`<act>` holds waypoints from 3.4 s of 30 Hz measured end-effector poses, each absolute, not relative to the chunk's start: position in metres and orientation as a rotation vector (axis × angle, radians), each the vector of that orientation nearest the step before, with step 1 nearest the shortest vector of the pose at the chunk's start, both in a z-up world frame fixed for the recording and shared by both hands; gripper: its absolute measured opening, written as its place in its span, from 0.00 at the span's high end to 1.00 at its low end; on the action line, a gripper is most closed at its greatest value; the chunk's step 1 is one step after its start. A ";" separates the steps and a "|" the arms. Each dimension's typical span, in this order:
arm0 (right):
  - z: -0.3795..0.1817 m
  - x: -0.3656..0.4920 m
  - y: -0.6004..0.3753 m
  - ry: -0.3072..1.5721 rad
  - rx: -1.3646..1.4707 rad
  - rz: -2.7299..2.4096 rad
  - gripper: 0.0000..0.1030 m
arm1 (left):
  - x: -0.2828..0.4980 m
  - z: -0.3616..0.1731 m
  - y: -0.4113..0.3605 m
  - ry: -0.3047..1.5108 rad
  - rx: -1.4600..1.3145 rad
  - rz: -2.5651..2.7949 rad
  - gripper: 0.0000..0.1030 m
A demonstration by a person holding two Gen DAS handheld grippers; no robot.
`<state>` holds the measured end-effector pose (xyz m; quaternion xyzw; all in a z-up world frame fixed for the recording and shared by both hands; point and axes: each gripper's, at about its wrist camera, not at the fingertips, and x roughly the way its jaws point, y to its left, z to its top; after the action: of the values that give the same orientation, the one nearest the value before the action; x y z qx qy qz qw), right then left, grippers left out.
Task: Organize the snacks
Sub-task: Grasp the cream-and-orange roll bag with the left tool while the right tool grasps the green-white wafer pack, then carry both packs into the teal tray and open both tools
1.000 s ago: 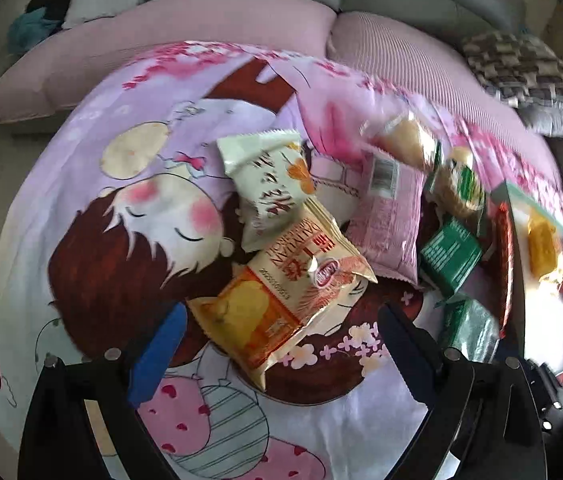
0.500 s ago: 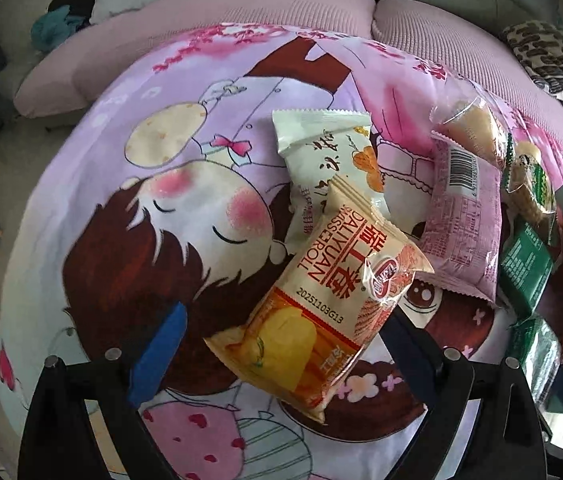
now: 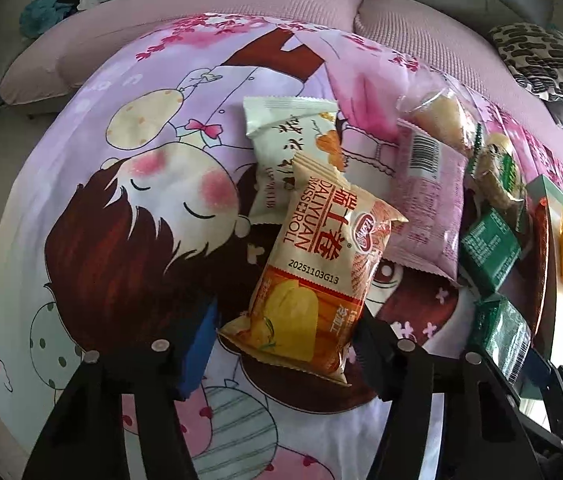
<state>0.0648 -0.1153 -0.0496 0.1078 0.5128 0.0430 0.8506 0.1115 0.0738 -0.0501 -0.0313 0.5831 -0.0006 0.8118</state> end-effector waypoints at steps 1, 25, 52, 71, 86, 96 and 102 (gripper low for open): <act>-0.050 0.064 -0.117 1.075 0.226 0.082 0.27 | 0.111 -0.050 0.073 1.245 -0.065 -0.003 0.38; -0.047 0.052 -0.116 1.099 0.123 0.049 0.49 | 0.111 -0.051 0.067 1.238 -0.035 0.035 0.41; -0.049 0.004 -0.137 1.123 0.280 0.193 0.49 | 0.042 -0.053 0.014 1.225 -0.070 0.088 0.58; 0.020 -0.005 -0.222 0.906 0.533 0.246 0.50 | 0.045 -0.001 0.018 1.075 -0.152 0.098 0.59; 0.023 -0.026 -0.355 0.830 0.597 -0.170 0.49 | 0.052 0.025 -0.094 1.065 -0.026 -0.191 0.59; 0.005 -0.045 -0.426 0.813 0.658 -0.387 0.49 | 0.055 0.006 -0.185 1.133 0.102 -0.394 0.59; -0.007 -0.045 -0.433 0.850 0.656 -0.430 0.49 | 0.054 -0.014 -0.203 1.190 0.127 -0.437 0.59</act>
<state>-0.0446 -0.4329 -0.0066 0.3099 0.4017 -0.2032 0.8374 0.0542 -0.2030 -0.0142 0.0595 0.5555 -0.2042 0.8038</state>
